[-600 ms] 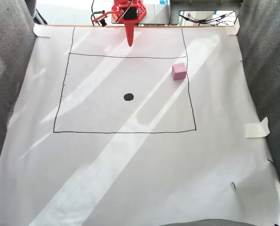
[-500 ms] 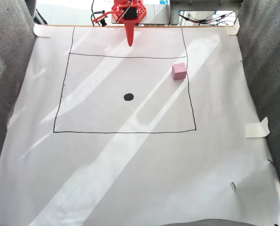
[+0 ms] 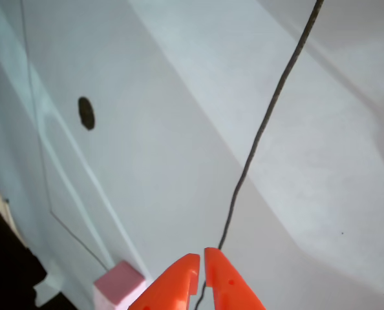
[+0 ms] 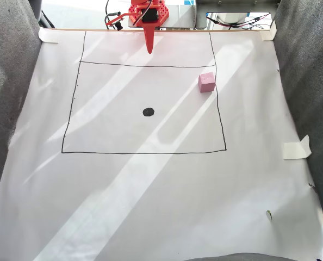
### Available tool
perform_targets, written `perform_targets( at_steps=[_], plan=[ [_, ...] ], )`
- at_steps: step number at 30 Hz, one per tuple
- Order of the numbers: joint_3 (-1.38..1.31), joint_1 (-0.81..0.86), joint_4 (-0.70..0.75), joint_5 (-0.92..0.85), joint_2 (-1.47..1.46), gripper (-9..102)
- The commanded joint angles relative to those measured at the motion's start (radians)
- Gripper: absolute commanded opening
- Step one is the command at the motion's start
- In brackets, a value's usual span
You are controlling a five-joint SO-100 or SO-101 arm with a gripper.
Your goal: Grasp the colored block, Place it on the black dot, and then return the arm to the default position.
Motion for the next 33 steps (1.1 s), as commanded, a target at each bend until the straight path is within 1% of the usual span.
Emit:
perform_targets(
  at_steps=[1, 11, 14, 18, 21, 23, 26, 33],
  plan=[
    [-0.003, 0.002, 0.002, 0.002, 0.006, 0],
    [-0.008, 0.003, 0.008, -0.021, 0.002, 0],
    [-0.06, 0.002, 0.025, -0.025, -0.052, 0],
    [-0.264, -0.032, 0.153, 0.025, -0.206, 0],
    [-0.476, -0.103, 0.279, 0.069, -0.403, 0],
    [-0.594, -0.156, 0.334, 0.101, -0.518, 0],
    [-0.736, -0.219, 0.382, 0.132, -0.663, 0],
    [-0.983, -0.287, 0.393, 0.178, -0.962, 0]
  ],
)
